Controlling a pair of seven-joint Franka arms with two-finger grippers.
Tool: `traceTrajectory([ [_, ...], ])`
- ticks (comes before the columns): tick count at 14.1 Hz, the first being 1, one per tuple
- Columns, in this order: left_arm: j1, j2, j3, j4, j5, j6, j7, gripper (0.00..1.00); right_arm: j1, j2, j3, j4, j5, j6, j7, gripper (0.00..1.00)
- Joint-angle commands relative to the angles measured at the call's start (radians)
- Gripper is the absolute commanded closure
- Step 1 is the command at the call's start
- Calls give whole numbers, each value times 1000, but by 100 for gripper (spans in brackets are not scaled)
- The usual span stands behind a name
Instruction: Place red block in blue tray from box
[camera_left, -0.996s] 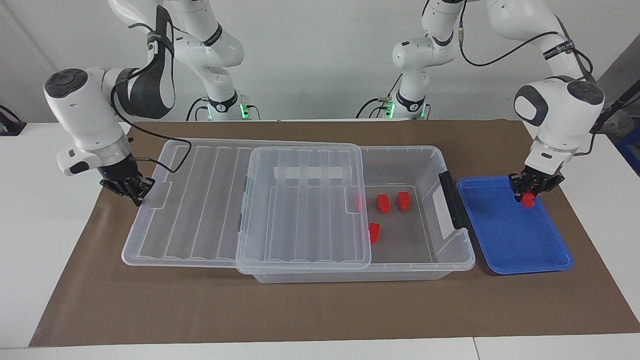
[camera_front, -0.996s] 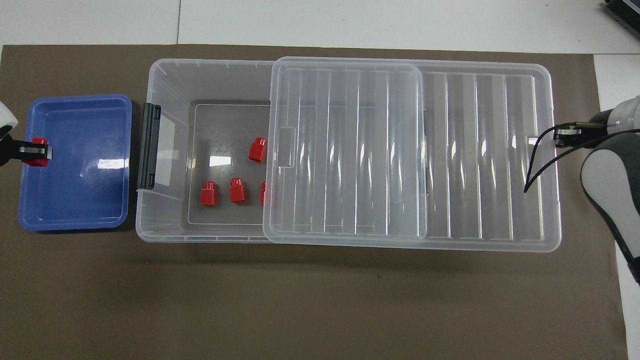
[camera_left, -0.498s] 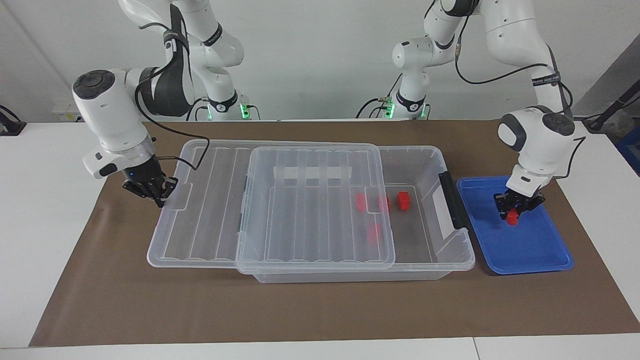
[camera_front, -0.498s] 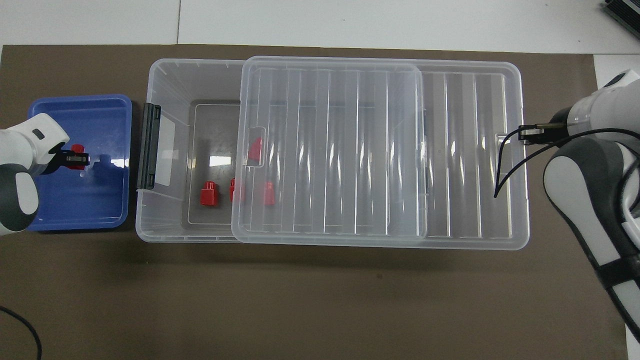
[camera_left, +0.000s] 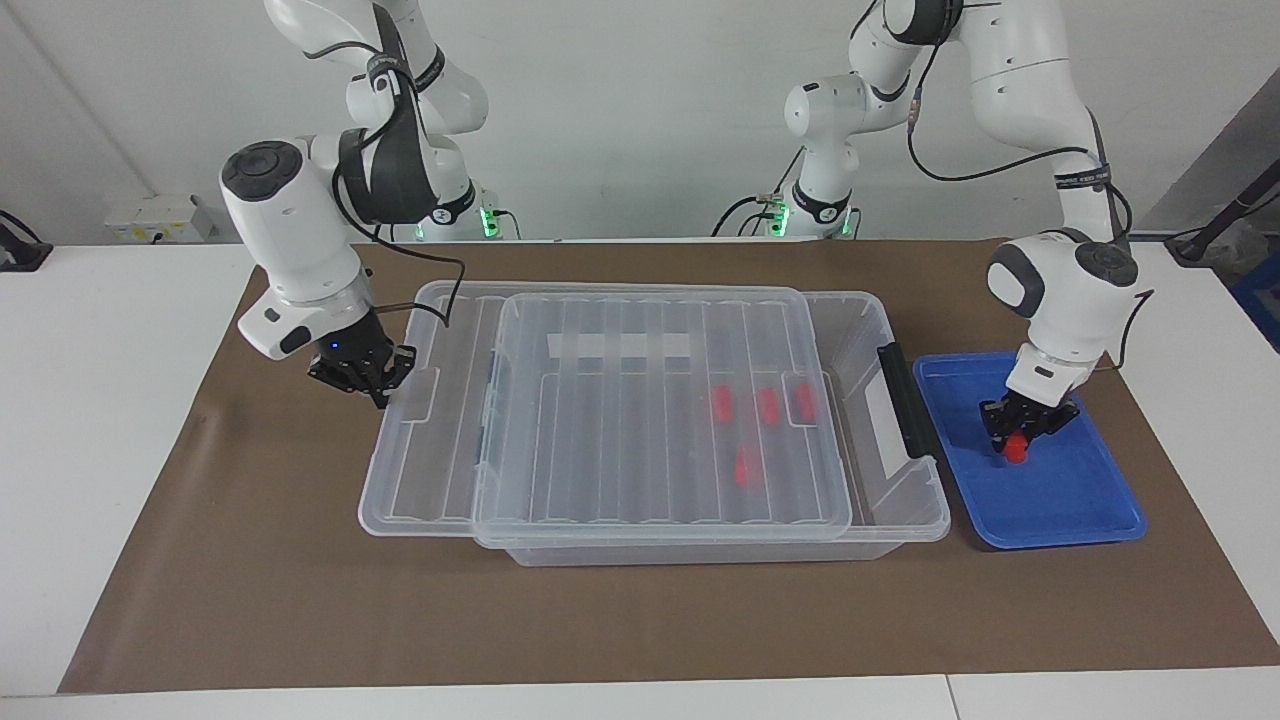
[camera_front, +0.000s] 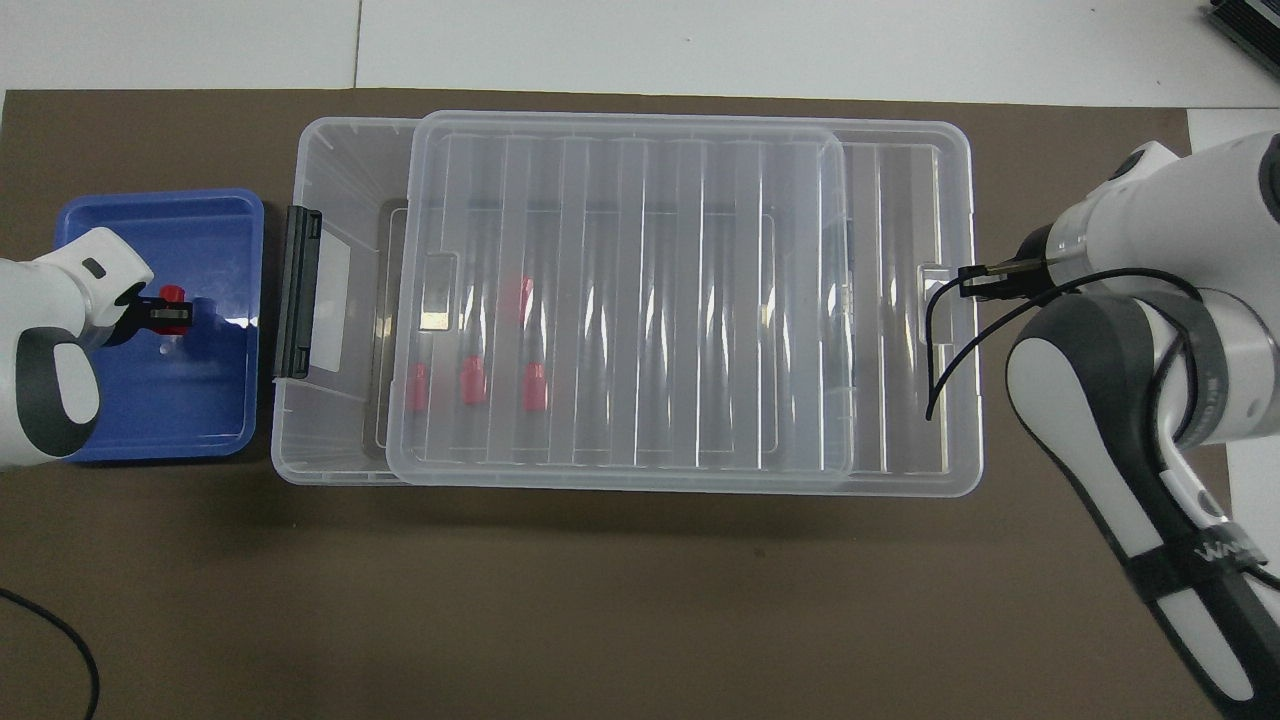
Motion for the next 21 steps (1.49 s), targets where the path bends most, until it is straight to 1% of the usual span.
traceTrajectory([
  [1,-3,12,0,-3,-35,33,-2,100,-7,0,37,4,8,-26,-24,100],
  [2,-4,14,0,-3,-61,33,-17,100,-7,-1,51,4,8,-26,-24,100],
  [6,-16,23,0,-5,-68,52,-17,100,-7,-1,106,4,8,-25,-22,100],
  [9,-18,49,0,-26,-68,122,-19,100,-7,0,134,4,8,-19,-22,100],
  [11,-18,51,-1,-36,-68,134,-19,100,-6,0,145,4,8,-17,-22,100],
  [12,-23,51,0,-34,-68,134,-19,94,-6,0,146,4,8,-16,-22,100],
  [13,-24,51,0,-36,-68,136,-17,76,-3,0,151,4,8,-16,-19,100],
  [15,-24,51,0,-34,-68,131,-16,28,0,0,151,5,8,-19,-19,100],
  [17,-26,51,0,-34,-68,128,-17,19,0,0,151,11,8,-23,-19,100],
  [18,-26,51,0,-34,-68,127,-17,17,0,-3,149,13,8,-25,-19,100],
  [20,-26,49,0,-30,-68,116,-17,17,-3,-17,143,14,8,-26,-15,100],
  [21,-26,48,0,-25,-68,99,-17,17,-6,-36,137,14,8,-29,-6,100],
])
